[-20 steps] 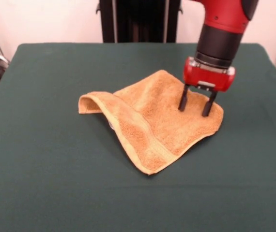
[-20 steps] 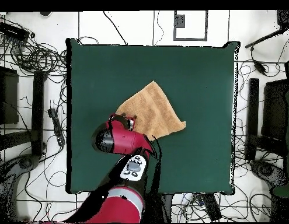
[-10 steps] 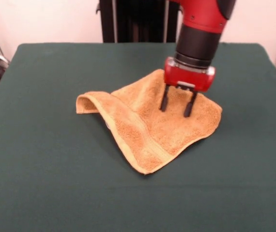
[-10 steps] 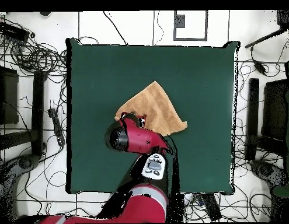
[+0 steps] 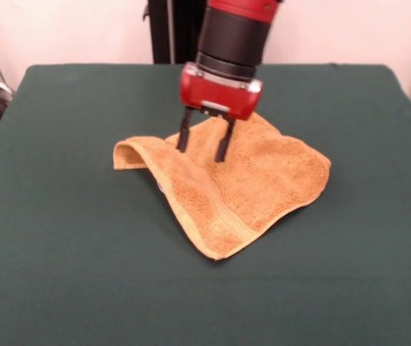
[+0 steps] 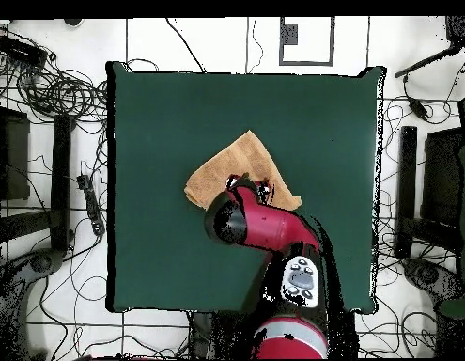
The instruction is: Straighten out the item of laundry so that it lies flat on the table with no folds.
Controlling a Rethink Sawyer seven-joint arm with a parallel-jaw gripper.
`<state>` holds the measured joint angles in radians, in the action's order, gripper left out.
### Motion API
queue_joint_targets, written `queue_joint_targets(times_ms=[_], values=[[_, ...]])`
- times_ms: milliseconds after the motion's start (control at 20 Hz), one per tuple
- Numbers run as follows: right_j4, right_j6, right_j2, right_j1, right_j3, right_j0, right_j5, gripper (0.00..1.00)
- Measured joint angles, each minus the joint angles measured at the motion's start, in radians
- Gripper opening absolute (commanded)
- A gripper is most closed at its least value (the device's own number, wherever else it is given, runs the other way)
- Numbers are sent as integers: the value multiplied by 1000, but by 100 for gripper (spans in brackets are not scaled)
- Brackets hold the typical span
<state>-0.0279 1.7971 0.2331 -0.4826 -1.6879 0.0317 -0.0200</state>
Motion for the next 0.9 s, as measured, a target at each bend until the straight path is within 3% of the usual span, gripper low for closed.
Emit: queue_joint_targets(times_ms=[350, 900], values=[[55, 0, 0, -15, -1, 24, 0, 100], [116, 0, 2, 78, 0, 24, 29, 100]])
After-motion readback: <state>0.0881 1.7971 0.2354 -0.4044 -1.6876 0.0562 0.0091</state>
